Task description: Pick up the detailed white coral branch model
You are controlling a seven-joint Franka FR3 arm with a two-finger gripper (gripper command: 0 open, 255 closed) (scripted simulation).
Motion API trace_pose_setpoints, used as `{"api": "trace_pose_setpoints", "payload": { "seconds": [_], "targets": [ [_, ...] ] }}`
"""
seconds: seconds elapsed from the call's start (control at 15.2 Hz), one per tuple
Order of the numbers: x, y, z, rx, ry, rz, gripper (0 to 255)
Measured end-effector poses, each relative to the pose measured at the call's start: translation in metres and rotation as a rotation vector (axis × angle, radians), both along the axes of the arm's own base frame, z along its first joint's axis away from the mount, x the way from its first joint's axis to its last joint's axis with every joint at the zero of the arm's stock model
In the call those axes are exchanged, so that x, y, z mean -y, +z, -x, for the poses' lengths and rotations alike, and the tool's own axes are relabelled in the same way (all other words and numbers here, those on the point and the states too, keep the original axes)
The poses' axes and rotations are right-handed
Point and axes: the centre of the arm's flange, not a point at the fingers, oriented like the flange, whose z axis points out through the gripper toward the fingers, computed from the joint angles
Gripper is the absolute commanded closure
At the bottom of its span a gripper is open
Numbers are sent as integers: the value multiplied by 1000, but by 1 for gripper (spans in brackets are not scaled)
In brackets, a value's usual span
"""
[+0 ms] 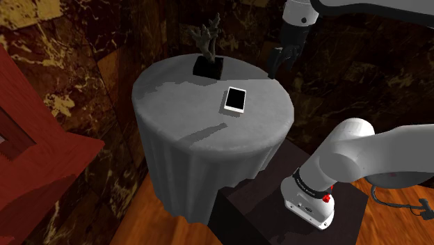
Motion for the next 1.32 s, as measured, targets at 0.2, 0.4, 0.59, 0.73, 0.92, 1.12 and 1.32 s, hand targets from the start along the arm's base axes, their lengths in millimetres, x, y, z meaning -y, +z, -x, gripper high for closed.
{"api": "trace_pose_setpoints", "payload": {
  "seconds": [0.2, 0.4, 0.59, 0.73, 0.92, 1.12, 1.32],
  "targets": [
    [-2, 2, -13, 14, -19, -6, 0],
    [-11, 5, -40, 45, -63, -19, 0],
    [-19, 9, -76, 80, -110, -34, 0],
    [-24, 14, -99, 103, -142, -44, 0],
    [-24, 18, -133, 138, -190, -59, 0],
    [-24, 25, -165, 173, -238, -74, 0],
    [-25, 33, -199, 208, -286, -89, 0]
  ]
}}
